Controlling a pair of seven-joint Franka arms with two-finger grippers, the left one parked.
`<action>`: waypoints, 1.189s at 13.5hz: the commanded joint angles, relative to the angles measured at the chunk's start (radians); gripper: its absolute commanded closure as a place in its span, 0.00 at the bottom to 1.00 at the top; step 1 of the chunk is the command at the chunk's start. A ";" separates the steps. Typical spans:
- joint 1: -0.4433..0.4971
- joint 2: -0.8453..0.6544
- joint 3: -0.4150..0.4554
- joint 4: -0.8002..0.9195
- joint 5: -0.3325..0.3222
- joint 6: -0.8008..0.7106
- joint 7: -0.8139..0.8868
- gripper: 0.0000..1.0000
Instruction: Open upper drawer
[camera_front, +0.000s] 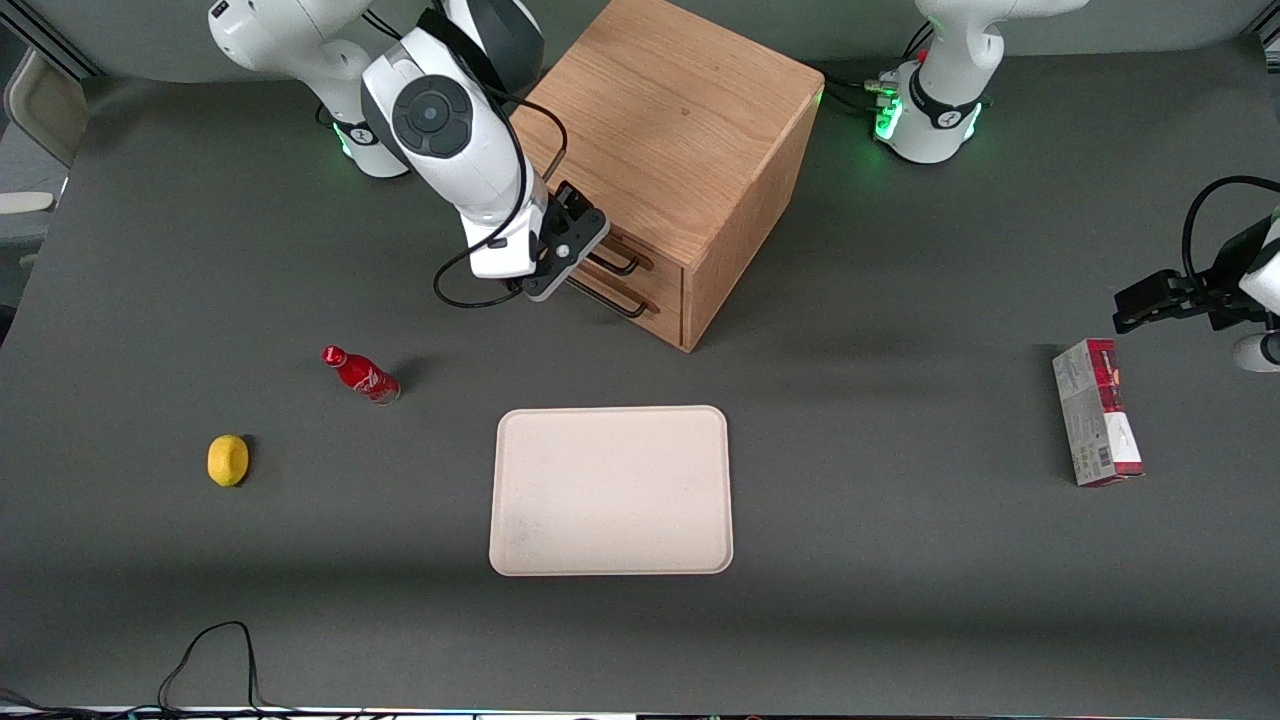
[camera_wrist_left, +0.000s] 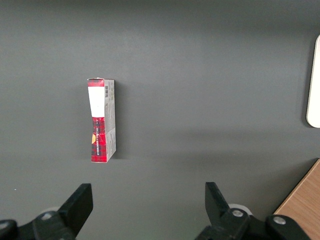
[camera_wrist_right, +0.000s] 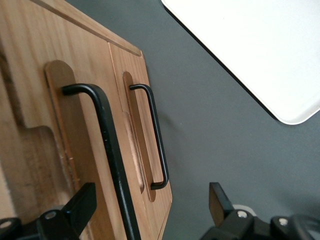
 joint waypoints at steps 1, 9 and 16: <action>0.009 -0.030 -0.009 -0.043 -0.021 0.023 -0.024 0.00; 0.006 -0.012 -0.010 -0.080 -0.029 0.092 -0.026 0.00; 0.006 0.019 -0.010 -0.080 -0.077 0.121 -0.024 0.00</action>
